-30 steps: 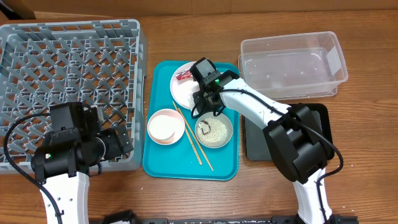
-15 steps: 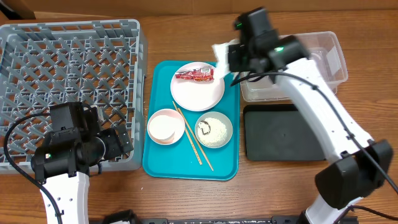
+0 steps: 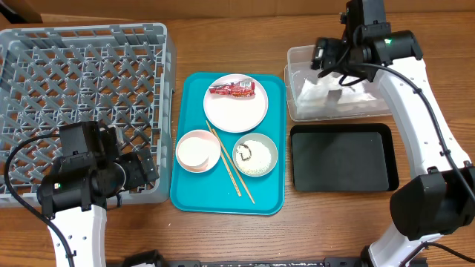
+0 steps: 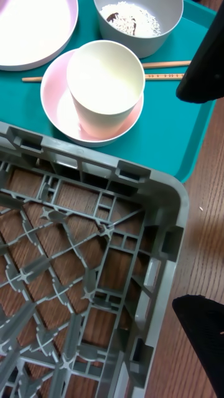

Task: Sort waste into correct bins and load items into the dishwasher
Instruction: 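Drop the tissue into the clear plastic bin with the right gripper, then grasp the red snack wrapper on the plate with the right gripper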

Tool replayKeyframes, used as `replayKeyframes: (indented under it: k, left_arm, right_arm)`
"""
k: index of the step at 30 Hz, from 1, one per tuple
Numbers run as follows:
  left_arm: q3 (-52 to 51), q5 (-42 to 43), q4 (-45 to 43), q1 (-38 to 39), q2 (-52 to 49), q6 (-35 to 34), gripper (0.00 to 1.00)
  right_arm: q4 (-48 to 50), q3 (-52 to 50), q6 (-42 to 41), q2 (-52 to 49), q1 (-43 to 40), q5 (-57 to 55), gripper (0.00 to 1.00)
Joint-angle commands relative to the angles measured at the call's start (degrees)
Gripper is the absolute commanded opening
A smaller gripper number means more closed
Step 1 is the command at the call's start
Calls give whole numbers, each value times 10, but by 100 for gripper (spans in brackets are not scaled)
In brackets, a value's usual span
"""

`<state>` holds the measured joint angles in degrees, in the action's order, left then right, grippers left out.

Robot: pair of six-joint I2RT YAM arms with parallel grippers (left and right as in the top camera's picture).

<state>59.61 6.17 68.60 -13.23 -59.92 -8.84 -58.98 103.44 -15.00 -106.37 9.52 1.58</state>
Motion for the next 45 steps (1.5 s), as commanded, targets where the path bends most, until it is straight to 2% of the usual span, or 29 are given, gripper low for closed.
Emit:
replayKeyframes:
  k: [1,4,7,12,15,18,23,26,30,37,45]
  left_arm:
    - [14,-6,-1,-3,-4,11,100]
    - [14,-6,-1,-3,-4,11,100]
    - [14,-6,0,-3,-4,11,100]
    - [14,-6,-2,-3,-4,11,100]
    - [14,-6,-2,-3,-4,11,100]
    - [14,-6,-3,-3,-4,11,100]
    - [14,-6,-2,-3,-4,11,100]
    - [14,-6,-2,-3,-4,11,100]
    - [14,-6,-2,-3,-4,11,100]
    - [14,-6,-2,-3,-4,11,100]
    - [14,-6,0,-3,-4,11,100]
  right_arm:
    - [16,0,-1,2,5,96,100]
    - [33,0,0,2,12,185,100]
    - [25,0,37,2,34,186,99]
    - [11,5,139,2,118,98,100]
    - [6,20,171,2,148,65,100]
    - [6,43,213,-1,160,64,100]
    - [108,38,261,-8,165,69,100]
    - [122,38,279,-34,169,77,100]
    - [121,38,346,-102,185,88,100]
    - [151,38,348,-184,204,87,100]
    - [163,38,348,-259,204,87,95]
